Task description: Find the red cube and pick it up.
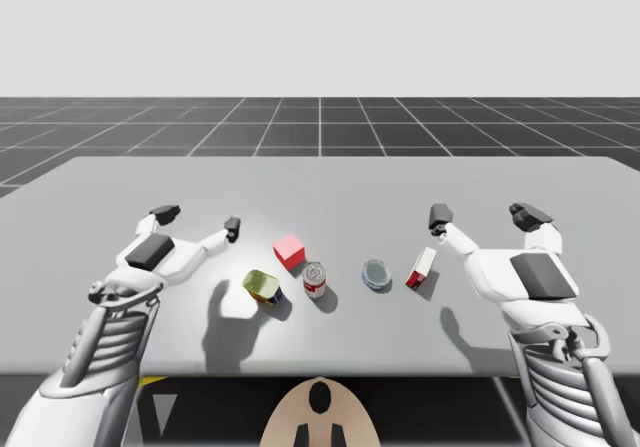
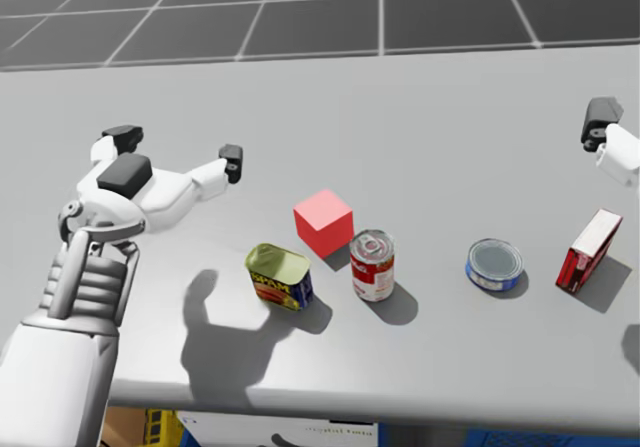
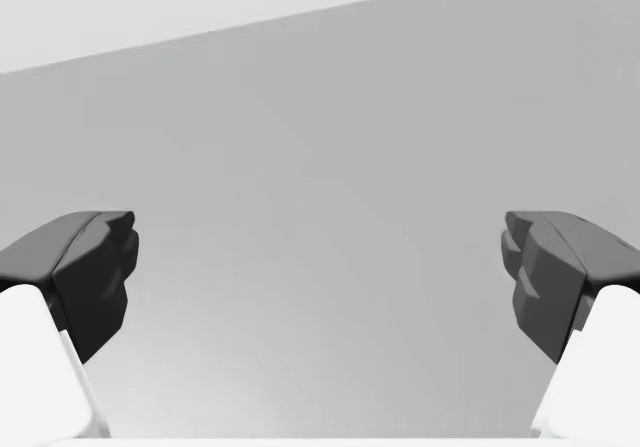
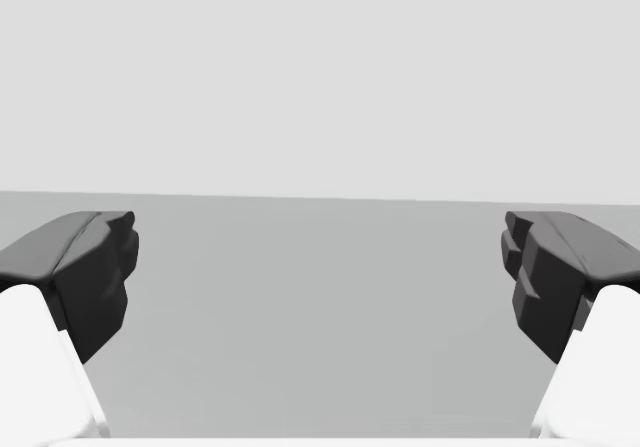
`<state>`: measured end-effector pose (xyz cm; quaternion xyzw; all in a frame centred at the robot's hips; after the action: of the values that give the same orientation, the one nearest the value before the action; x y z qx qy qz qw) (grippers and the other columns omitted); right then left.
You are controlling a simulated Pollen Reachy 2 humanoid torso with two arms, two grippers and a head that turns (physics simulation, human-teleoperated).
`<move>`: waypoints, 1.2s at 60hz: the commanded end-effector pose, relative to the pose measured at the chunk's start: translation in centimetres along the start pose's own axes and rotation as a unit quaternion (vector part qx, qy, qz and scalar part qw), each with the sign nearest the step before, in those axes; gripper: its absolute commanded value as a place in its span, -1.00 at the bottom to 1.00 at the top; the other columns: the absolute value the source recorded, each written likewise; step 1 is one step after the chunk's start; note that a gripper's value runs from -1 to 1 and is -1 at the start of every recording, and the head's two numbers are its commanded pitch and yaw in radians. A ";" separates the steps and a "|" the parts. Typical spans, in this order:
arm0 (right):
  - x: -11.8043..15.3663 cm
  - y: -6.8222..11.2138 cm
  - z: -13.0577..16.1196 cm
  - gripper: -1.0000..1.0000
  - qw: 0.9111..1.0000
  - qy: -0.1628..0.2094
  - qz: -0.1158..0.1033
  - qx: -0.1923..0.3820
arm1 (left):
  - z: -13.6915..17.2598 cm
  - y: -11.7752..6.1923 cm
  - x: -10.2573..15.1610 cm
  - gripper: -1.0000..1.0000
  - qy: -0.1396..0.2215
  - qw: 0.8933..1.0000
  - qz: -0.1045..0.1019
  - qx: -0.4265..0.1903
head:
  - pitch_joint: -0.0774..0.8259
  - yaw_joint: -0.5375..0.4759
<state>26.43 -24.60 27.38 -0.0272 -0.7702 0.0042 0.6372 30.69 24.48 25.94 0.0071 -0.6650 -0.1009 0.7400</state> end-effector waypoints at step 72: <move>0.3 0.3 0.6 -1.00 0.999 0.009 -0.035 0.022 | -9.1 -8.1 -2.0 -1.00 0.274 0.921 -0.056 -0.273 | 0.51 0.29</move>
<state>25.92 -24.41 27.63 0.0098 -0.7649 0.0031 0.6440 37.14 16.50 22.81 -0.1645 -0.4156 -0.3234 0.8340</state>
